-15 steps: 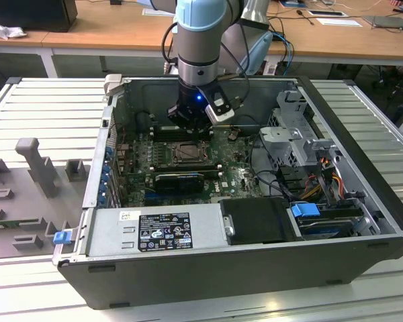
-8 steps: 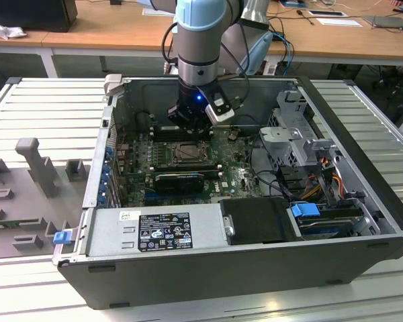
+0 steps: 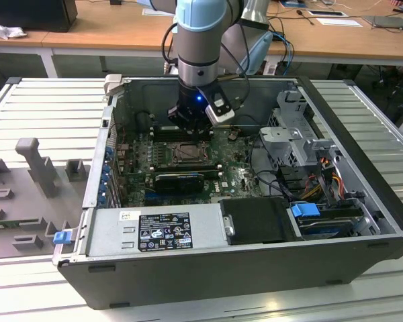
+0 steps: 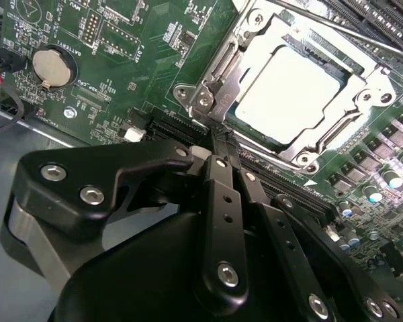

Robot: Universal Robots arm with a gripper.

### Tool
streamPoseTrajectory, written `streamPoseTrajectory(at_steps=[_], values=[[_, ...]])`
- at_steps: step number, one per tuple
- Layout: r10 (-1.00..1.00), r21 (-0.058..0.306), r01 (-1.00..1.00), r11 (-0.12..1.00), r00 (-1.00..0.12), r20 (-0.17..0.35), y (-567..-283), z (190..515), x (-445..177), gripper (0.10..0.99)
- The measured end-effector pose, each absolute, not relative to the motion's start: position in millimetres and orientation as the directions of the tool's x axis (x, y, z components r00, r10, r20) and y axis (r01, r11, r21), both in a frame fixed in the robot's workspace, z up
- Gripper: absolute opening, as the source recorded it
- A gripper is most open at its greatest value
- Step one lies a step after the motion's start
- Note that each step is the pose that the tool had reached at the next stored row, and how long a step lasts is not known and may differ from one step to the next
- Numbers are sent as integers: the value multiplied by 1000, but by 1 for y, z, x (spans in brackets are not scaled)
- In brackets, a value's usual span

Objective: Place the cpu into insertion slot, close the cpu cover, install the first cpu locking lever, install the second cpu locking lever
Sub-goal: 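Install the first cpu locking lever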

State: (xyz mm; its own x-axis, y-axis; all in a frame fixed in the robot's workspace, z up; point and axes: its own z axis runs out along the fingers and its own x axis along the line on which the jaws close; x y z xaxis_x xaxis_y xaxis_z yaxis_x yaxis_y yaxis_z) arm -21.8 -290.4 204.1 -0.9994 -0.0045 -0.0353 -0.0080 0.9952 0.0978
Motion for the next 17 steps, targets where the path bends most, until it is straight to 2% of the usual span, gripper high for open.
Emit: streamPoseTrajectory(at_steps=[12, 17], values=[[-4, 107, -8, 994, -999, -36, -292, 202, -22, 106], [-4, 107, -8, 994, -999, -35, -292, 216, -22, 106]])
